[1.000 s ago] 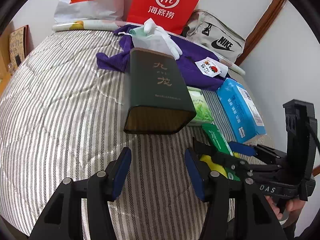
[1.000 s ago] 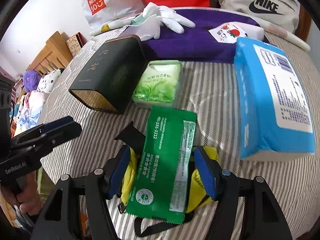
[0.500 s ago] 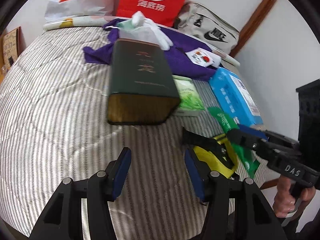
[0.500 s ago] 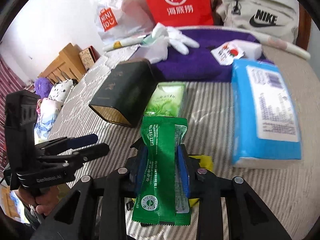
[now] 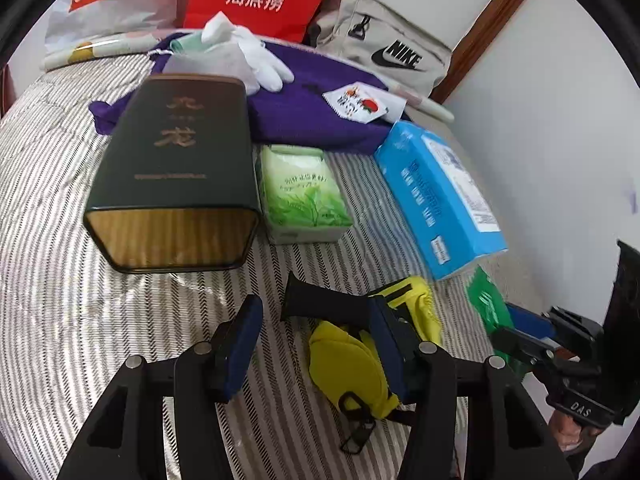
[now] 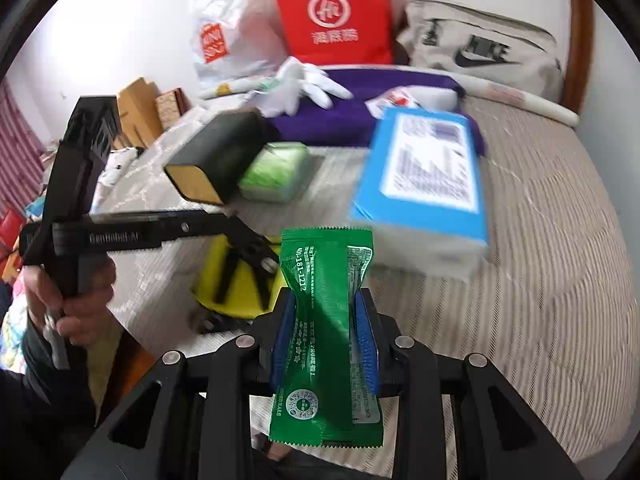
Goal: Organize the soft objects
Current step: 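Grasp the green snack packet with the right tool, then grasp the black strap beside the yellow pouch with the left tool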
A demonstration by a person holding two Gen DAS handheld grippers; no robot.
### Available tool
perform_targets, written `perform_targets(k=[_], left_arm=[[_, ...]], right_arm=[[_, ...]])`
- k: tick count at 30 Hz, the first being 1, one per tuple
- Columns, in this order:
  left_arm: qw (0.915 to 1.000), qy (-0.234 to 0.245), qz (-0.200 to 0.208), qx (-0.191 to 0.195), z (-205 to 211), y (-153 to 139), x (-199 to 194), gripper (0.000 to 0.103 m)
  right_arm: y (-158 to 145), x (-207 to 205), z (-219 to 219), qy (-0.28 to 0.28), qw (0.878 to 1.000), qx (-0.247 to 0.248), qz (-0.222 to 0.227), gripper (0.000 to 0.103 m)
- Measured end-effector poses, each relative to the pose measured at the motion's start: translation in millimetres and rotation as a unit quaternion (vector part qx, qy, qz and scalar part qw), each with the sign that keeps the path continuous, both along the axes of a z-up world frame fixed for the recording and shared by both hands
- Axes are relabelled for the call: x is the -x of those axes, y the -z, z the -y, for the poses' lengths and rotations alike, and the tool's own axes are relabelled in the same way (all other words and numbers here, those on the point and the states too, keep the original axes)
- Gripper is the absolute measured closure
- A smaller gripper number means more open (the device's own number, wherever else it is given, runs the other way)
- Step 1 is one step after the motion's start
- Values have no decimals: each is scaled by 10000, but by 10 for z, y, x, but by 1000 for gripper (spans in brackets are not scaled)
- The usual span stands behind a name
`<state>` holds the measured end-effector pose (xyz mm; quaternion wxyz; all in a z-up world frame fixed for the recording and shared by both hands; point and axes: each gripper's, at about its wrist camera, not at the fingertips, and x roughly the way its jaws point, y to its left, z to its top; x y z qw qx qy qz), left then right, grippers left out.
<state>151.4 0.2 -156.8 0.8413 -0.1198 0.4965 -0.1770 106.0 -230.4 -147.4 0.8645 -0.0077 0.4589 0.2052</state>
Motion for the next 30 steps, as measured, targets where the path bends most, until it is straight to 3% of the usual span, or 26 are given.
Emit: perform_targets(k=[7, 16, 24, 30], left_arm=[[9999, -73, -83, -112, 109, 79, -99, 52], [9995, -298, -96, 54, 3, 115, -126, 93], [9983, -478, 157, 292, -244, -60, 42, 97], [9940, -969, 298, 402, -681, -172, 208, 98]], right_arm=[[253, 21, 219, 100, 9996, -111, -251, 72], [351, -10, 280, 138, 9991, -174, -351, 72], [343, -11, 333, 227, 9991, -183, -322, 72], [338, 4, 326, 240, 9991, -164, -323, 72]])
